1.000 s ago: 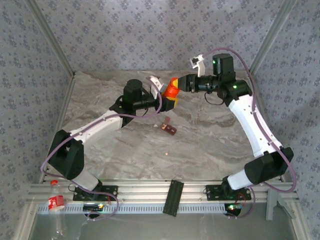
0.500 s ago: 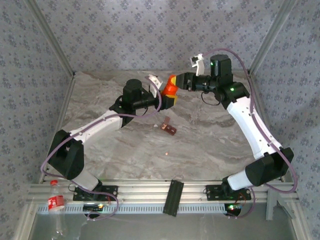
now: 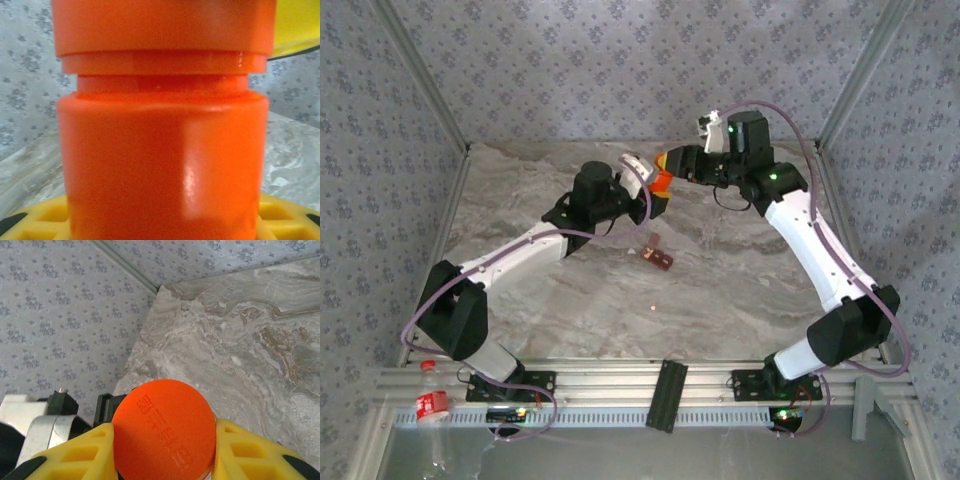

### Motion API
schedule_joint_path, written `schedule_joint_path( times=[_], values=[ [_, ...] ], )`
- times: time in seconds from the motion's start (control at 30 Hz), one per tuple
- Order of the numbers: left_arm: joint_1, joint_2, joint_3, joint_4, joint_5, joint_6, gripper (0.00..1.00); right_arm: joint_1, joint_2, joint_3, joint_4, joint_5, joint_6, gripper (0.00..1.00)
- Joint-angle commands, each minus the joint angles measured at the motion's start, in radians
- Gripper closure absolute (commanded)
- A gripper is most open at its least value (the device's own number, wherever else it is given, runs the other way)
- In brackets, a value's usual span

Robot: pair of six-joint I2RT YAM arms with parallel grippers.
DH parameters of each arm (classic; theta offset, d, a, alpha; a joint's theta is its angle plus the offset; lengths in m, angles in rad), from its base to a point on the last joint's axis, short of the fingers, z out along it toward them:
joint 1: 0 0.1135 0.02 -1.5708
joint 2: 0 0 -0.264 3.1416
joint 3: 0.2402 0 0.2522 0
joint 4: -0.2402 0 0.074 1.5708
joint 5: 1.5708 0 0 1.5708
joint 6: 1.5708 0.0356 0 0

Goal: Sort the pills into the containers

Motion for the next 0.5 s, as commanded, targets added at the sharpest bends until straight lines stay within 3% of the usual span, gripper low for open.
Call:
schedule_joint_path(
  times=[0.0,0.23,0.47],
  values=[
    [-0.079,-0.049,0.021,0.201,0.009,0.081,1.00,0.087,0.022,-0.035,0.020,-0.041,0.102,0.69],
    [-0.086,-0.042,0.011,0.243,-0.025,0.059,1.00,0.101,0.006,-0.032,0.023,-0.019,0.121,0.64],
    [-0.073,-0.040,0.015,0.246,-0.063,0.007,1.00,0.027,-0.051,0.000,0.055,-0.059,0.114,0.26]
  ],
)
